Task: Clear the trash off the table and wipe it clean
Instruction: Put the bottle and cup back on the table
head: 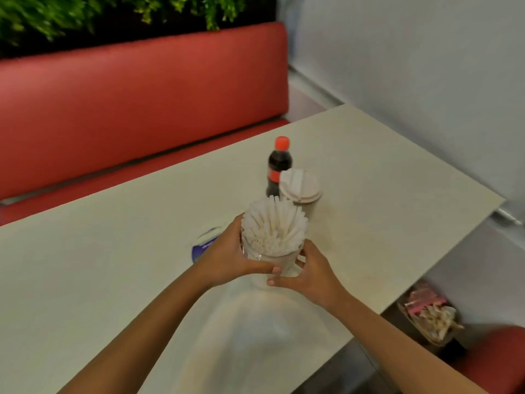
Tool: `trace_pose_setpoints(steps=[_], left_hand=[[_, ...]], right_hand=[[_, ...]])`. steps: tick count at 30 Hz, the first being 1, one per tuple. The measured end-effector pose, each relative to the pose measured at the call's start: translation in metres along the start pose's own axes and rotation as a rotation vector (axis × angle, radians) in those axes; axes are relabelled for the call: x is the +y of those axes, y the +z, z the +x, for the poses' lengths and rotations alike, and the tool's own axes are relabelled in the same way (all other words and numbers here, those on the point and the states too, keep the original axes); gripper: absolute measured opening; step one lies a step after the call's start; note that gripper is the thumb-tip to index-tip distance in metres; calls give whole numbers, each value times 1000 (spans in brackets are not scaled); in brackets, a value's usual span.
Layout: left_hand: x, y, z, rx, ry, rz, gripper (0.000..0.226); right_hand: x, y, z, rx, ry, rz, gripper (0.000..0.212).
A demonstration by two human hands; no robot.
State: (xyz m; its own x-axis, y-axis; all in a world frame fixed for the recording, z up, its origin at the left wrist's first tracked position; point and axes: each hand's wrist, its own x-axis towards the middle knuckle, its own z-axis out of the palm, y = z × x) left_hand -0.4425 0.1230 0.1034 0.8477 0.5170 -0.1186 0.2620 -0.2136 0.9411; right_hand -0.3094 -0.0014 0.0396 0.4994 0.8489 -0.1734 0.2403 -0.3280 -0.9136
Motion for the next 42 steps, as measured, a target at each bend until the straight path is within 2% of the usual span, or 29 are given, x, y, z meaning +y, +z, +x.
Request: trace_pose_setpoints(steps=[5, 8, 11, 20, 23, 28, 33, 40, 42], left_hand=[[-22, -36, -13, 139, -46, 47, 74], [-32, -49, -12, 195, -83, 90, 81], [-38, -61, -7, 206, -106, 81, 81], [-41, -76, 30, 216, -105, 45, 70], [-43, -76, 43, 216, -112, 60, 73], [-51, -75, 56, 226, -179, -9, 96], [-51, -74, 65, 226, -192, 26, 94], [-48, -79, 66, 206, -196, 76, 94], [-48, -81, 64, 208, -195, 75, 94]], right_hand=[[-18, 42, 29, -95, -43, -17, 84], [-23, 55, 43, -126, -48, -32, 87], [-30, 63, 58, -160, -46, -40, 94], [-38, 65, 85, -136, 16, 12, 91], [-39, 58, 90, -131, 11, 6, 89], [-38, 58, 101, -95, 13, 16, 89], [-35, 56, 105, -54, 21, 48, 89], [-37, 57, 105, -84, 17, 95, 77], [-36, 59, 104, -80, 13, 78, 80]])
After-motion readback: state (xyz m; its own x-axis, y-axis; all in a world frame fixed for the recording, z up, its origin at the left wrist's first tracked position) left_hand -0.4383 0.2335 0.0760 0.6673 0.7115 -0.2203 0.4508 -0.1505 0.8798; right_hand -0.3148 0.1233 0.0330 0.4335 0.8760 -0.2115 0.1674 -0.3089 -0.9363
